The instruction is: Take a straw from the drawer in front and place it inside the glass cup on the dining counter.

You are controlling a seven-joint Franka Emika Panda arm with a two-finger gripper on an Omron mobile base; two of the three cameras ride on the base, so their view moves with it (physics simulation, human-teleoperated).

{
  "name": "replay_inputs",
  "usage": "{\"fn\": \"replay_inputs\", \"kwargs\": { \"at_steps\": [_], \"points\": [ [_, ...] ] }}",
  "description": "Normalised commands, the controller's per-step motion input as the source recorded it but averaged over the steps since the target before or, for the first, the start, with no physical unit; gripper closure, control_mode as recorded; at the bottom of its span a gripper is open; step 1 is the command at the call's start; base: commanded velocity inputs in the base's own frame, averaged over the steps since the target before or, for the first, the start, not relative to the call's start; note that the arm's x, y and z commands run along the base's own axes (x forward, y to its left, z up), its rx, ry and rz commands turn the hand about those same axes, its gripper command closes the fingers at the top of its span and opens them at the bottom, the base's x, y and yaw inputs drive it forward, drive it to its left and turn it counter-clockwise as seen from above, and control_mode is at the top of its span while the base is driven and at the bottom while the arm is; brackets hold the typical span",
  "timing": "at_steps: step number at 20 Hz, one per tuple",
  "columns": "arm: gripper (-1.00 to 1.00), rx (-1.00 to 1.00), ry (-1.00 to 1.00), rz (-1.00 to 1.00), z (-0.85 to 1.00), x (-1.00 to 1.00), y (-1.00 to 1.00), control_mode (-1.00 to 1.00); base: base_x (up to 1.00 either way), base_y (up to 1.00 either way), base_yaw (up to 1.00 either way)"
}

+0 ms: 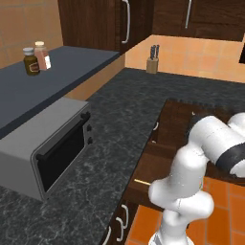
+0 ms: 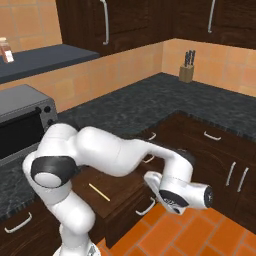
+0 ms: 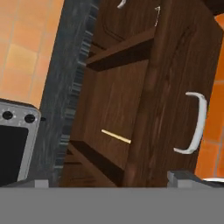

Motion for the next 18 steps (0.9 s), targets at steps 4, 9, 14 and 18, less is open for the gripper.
{"fn": "replay_inputs", "kwargs": {
  "at_steps": [4, 9, 14, 18],
  "points": [
    [-1.0, -0.01, 0.25, 0.06, 0.29, 0.33, 0.58, -1.0, 0.0, 0.0, 0.0],
    [-1.0, -0.01, 0.26, 0.02, 0.2, 0.35, 0.55, -1.0, 0.0, 0.0, 0.0],
    [-1.0, -0.04, 0.35, 0.0, 0.04, 0.56, 0.43, -1.0, 0.0, 0.0, 0.0],
    [-1.0, -0.09, 0.3, 0.0, -0.18, 0.64, 0.35, -1.0, 0.0, 0.0, 0.0]
  ]
}}
